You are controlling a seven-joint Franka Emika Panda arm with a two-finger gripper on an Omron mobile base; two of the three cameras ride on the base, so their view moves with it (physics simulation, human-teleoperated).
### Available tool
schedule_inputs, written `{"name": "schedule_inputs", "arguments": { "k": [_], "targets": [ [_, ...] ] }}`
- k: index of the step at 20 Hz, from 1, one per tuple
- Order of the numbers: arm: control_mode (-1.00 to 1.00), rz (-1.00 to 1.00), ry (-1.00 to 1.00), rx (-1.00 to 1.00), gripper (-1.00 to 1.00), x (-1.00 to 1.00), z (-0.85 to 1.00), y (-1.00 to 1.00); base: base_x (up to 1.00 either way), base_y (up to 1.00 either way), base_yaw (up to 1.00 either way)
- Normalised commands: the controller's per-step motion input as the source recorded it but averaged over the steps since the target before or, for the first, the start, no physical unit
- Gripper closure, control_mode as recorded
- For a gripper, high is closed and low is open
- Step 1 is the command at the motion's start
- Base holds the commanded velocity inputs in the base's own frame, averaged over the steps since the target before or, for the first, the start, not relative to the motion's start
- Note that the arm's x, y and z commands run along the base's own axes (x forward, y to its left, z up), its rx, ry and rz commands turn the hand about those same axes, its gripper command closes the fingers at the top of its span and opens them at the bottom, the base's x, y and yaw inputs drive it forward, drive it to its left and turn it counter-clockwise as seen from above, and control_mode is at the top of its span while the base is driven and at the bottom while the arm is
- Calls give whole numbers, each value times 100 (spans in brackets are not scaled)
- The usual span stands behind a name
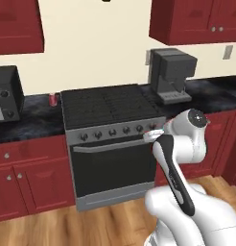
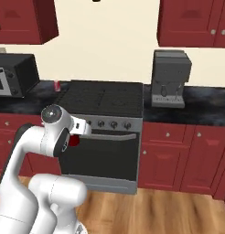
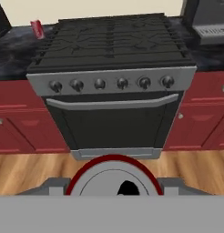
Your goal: Four empty soda cans are scattered around the kitchen. Gather all the cans and cluster them next to the stove for recycling.
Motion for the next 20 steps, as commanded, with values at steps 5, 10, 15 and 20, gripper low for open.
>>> {"name": "schedule_inputs", "arguments": {
  "k": [5,10,15,20],
  "targets": [
    [100,0,0,0,100,0,0,0,40,47,26],
    [100,0,0,0,100,0,0,0,53,36,22],
    [100,0,0,0,100,0,0,0,57,36,20],
    [100,0,0,0,100,0,0,0,52,42,17]
  ]
}}
